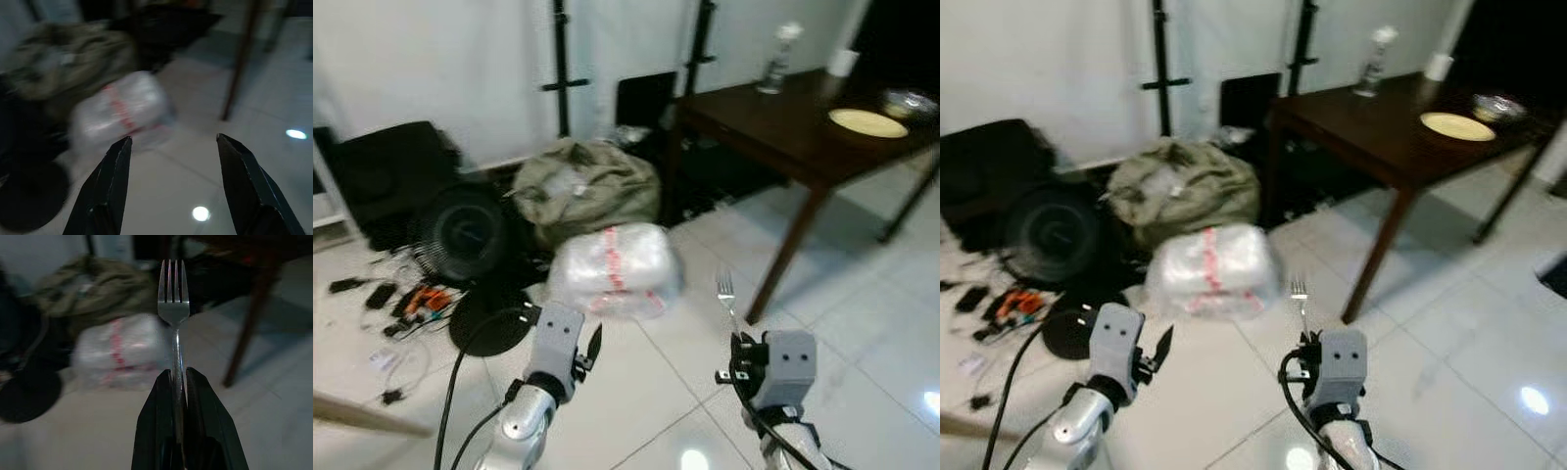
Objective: Setting the table
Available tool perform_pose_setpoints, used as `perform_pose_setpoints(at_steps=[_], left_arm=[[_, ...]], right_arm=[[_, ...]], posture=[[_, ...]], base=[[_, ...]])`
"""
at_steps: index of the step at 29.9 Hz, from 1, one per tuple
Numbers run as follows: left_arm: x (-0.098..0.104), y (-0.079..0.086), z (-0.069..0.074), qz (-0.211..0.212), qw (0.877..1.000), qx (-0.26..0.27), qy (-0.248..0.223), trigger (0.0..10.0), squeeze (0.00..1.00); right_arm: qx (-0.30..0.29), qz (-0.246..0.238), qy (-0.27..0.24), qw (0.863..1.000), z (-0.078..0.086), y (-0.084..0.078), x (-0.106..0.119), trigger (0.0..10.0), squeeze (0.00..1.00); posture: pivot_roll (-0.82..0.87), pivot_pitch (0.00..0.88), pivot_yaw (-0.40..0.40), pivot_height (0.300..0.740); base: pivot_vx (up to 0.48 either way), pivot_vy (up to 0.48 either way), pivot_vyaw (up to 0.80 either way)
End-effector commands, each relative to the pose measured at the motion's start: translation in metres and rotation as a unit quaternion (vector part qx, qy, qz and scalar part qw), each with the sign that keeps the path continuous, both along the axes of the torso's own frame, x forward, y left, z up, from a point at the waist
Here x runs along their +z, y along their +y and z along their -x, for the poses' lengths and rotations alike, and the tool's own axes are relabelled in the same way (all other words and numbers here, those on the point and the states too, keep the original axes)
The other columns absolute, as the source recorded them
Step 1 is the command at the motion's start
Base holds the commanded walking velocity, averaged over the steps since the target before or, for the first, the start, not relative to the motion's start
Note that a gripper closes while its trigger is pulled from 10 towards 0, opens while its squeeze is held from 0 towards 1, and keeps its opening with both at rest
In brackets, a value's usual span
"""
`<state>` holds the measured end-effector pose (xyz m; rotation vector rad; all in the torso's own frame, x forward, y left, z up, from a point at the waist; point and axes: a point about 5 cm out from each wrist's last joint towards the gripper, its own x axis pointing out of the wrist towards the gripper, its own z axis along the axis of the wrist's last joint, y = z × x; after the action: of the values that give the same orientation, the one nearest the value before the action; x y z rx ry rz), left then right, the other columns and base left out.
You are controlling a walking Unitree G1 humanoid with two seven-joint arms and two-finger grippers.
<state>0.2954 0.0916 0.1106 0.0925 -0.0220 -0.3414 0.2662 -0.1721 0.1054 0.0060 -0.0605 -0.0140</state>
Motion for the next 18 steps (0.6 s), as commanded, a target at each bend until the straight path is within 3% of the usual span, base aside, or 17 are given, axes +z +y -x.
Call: perform_pose_setpoints(at_steps=[1,18], left_arm=[[-0.008,0.0,0.003,0.001,1.0,-0.009,0.02,10.0,0.0],[-0.003,-0.011,0.004,0.019,0.997,-0.066,0.025,10.0,0.0]], right_arm=[[-0.001,-0.001,0.001,1.0,0.002,0.001,-0.003,10.0,0.0],[-0.005,-0.001,-0.004,1.0,0.002,0.001,-0.002,10.0,0.0]], posture=[[0.01,0.061,0.065,0.74],[0.0,0.063,0.072,0.74]], base=[[0.0,0.0,-0.79],[0.0,0.0,-0.79]])
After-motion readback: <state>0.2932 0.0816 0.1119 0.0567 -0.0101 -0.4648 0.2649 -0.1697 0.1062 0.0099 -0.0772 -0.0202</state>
